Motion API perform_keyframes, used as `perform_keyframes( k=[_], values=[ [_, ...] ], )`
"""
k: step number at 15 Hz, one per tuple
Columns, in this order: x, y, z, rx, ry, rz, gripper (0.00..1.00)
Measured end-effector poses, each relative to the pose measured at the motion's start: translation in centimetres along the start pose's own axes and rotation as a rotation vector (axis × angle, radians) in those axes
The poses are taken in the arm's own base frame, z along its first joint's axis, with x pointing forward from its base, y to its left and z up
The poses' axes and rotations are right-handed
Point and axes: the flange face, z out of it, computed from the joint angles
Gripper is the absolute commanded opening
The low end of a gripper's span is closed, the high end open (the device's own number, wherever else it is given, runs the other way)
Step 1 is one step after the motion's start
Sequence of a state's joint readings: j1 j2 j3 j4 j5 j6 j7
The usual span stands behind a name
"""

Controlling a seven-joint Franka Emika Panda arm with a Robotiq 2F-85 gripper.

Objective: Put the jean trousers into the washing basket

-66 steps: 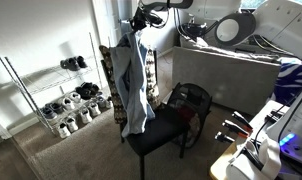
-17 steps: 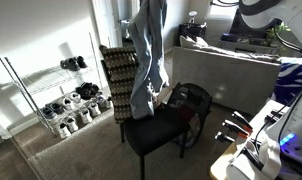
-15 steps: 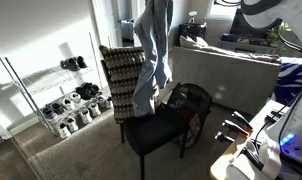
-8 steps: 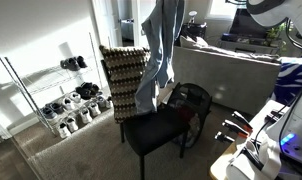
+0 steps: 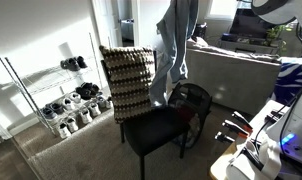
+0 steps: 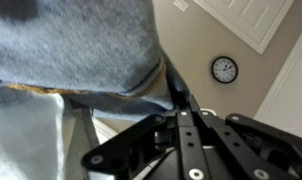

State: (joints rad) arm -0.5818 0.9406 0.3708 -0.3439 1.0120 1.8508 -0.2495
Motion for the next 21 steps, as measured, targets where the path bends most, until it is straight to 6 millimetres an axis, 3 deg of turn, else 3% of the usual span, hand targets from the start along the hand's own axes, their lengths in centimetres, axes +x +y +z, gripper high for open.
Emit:
perform_keyframes(
  k=[4,8,15,21],
  values=[
    [1.2,-0.9,-2.6,-0.185,0.042,-0.09,0.0],
    [1.8,-3.0,-4.5,-0.389,0.025,-0.187,0.0],
    [1.6,-7.4,-6.2,-0.669,-0.079,-0.306,0.0],
    [0.9,-6.6,-9.7,-0.785,-0.186,-0.266,0.0]
  ],
)
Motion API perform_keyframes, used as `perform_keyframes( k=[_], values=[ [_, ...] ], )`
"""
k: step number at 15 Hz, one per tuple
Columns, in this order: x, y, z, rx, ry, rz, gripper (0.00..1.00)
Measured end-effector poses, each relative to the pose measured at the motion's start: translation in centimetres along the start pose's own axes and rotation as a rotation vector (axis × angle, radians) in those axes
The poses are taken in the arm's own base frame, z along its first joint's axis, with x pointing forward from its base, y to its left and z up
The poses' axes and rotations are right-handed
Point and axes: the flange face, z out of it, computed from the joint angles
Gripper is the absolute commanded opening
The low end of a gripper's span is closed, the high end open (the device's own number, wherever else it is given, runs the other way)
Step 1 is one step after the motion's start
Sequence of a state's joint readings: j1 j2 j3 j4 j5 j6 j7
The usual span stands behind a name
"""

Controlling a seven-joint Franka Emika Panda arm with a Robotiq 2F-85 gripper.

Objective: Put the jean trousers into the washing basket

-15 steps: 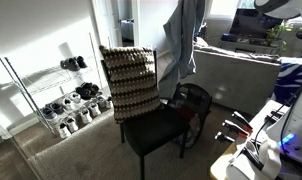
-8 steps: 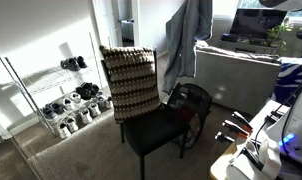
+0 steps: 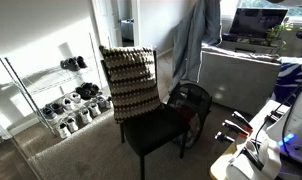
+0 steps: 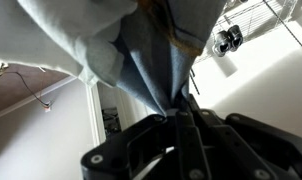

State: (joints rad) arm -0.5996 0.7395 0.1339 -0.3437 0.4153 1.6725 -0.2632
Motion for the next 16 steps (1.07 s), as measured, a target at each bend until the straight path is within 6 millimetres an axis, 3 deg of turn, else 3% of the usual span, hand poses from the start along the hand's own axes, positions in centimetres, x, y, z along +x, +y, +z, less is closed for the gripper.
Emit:
perform_keyframes(
  k=[8,12,16],
  values=[
    [-1.9,5.5,-2.5,-0.047,-0.047,0.039,0.02],
    [-2.1,5.7,-1.3,-0.038,-0.062,0.043,0.02],
    [-2.1,5.7,-1.3,-0.038,-0.062,0.042,0.02]
  ],
)
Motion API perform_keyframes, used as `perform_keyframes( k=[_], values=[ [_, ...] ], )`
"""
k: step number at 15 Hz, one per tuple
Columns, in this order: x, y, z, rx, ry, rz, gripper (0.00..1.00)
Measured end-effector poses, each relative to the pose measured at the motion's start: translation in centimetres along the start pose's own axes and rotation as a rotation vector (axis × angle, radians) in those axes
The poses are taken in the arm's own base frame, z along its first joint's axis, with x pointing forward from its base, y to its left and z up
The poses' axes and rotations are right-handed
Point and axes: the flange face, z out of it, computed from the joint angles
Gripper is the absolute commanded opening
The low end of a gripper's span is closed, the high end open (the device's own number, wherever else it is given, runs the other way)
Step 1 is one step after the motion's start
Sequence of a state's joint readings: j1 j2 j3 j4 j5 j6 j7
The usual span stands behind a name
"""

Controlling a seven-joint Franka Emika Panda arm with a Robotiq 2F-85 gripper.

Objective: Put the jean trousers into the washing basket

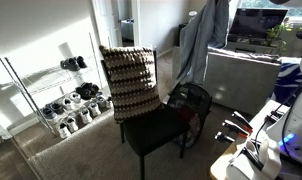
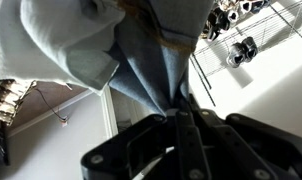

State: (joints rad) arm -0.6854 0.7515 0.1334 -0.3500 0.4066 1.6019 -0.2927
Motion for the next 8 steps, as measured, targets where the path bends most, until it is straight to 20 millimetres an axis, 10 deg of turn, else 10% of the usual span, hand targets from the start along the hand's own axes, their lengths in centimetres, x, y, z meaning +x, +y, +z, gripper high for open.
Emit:
perform_keyframes(
  k=[8],
  values=[
    [-0.1,0.6,-1.2,-0.047,0.003,-0.044,0.0]
  ],
)
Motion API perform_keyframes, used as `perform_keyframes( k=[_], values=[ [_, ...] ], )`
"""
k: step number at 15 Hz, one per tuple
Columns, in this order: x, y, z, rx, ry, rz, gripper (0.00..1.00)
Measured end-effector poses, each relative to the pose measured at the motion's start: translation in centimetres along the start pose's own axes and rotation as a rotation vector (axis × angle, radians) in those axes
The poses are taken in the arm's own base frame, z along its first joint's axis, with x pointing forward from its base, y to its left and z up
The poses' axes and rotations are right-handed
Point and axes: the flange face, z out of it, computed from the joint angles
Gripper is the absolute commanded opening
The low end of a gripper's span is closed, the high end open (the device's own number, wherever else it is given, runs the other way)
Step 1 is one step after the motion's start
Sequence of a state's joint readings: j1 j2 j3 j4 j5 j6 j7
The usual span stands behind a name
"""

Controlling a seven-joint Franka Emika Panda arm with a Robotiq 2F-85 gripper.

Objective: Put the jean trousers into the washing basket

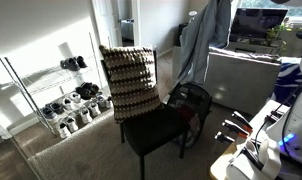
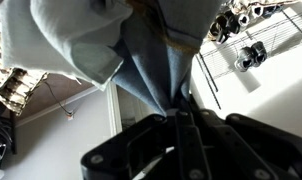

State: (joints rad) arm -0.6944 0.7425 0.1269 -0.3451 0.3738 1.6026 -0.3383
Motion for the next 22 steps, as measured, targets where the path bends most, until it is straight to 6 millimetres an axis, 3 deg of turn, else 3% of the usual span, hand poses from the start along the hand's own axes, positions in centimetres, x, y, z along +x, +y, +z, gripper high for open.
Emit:
perform_keyframes(
  k=[10,17,19,22],
  values=[
    [-0.3,-0.4,-13.8,-0.132,0.161,-0.254,0.0],
    [-2.6,-2.3,-23.0,-0.149,0.207,-0.547,0.0],
    [-3.6,-3.6,-24.7,-0.137,0.169,-0.631,0.0],
    [-4.1,-8.1,-25.6,-0.085,0.114,-0.74,0.0]
  ],
)
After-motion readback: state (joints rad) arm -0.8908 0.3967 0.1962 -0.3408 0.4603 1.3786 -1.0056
